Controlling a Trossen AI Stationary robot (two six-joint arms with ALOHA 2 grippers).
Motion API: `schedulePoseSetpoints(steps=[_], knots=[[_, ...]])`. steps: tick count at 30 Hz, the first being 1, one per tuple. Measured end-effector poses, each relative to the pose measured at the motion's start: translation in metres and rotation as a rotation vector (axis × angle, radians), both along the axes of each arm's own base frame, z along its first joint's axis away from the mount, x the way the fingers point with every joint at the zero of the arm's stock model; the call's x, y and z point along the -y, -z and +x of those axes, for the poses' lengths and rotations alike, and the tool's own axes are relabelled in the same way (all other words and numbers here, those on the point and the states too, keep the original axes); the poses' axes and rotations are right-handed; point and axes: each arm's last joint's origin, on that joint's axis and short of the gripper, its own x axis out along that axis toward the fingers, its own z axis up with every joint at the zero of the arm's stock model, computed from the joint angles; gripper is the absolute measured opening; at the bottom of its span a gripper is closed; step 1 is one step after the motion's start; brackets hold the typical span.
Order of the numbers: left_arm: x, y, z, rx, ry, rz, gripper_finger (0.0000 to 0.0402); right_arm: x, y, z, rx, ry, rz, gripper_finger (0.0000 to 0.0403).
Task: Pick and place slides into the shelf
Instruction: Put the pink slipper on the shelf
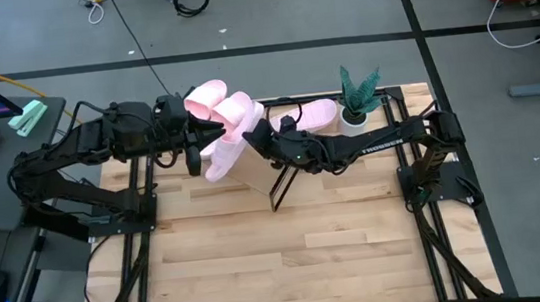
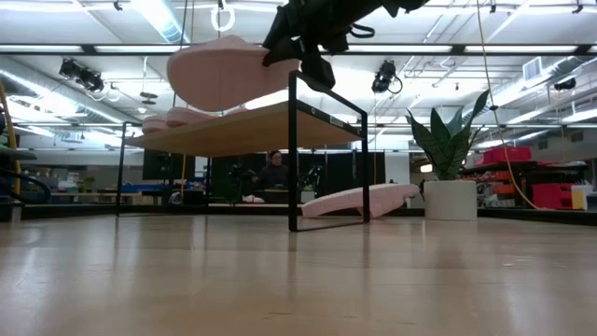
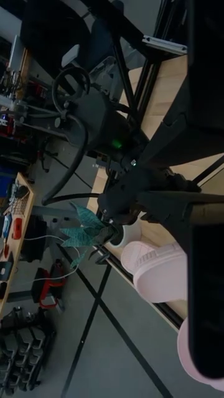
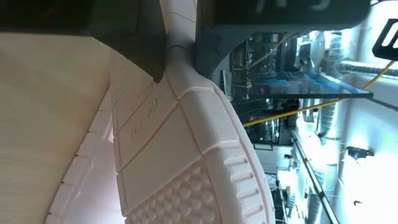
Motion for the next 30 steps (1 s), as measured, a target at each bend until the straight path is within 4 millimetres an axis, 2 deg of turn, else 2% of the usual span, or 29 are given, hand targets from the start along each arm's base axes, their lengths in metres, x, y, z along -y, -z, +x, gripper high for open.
schedulePoseSetpoints(steps=[9,21,30], knots=[[0.000,0.000,0.000,-0.008,0.002,0.009,0.0071,-0.003,0.002,0.000,-0.005,-0.007,0.012,0.0057],[0.000,0.001,0.000,-0.011,0.002,0.008,0.0078,-0.003,0.021,0.010,-0.011,-0.012,0.049,0.0057],[0.000,0.002,0.000,-0.023,0.002,0.006,0.0074,0.000,0.025,0.011,-0.046,-0.042,0.061,0.0057]])
